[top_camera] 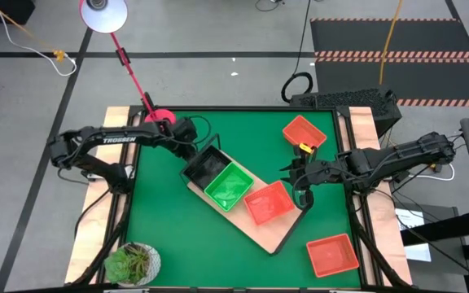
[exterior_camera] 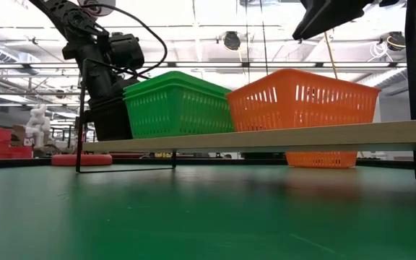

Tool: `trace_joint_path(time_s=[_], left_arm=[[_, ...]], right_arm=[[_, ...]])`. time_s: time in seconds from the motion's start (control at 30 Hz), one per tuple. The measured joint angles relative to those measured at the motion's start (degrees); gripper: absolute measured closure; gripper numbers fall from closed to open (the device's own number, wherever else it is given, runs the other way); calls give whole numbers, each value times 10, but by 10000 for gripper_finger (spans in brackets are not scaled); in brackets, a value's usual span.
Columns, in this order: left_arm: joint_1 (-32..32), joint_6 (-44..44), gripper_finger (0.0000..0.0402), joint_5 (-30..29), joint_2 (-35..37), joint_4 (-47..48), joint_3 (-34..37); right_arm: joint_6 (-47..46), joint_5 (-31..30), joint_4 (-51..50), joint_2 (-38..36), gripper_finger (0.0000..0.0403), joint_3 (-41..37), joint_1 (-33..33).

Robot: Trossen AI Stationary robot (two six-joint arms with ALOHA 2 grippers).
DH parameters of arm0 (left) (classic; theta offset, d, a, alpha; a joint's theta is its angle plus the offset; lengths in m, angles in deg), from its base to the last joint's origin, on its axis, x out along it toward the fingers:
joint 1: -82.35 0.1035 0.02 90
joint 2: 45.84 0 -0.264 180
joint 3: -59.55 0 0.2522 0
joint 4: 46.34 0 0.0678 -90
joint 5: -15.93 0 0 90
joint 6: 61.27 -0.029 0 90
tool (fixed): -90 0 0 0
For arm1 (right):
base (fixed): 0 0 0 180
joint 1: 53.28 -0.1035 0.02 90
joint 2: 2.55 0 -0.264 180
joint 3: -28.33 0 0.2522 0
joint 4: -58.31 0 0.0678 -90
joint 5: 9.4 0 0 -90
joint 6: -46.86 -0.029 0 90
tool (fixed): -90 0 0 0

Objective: Stack baskets on shelf by color
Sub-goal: Adjust the stacked black bins on the shelf

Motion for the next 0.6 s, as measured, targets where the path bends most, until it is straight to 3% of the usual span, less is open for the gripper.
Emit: trace_joint_path(time_s=[0.4,0.6], left_arm=[[3,-29,401,5,105,7,0],[-8,-23,401,2,120,20,1]], right_arm=[[0,0,-6,0,287,0,0],[-3,0,-6,0,287,0,0]])
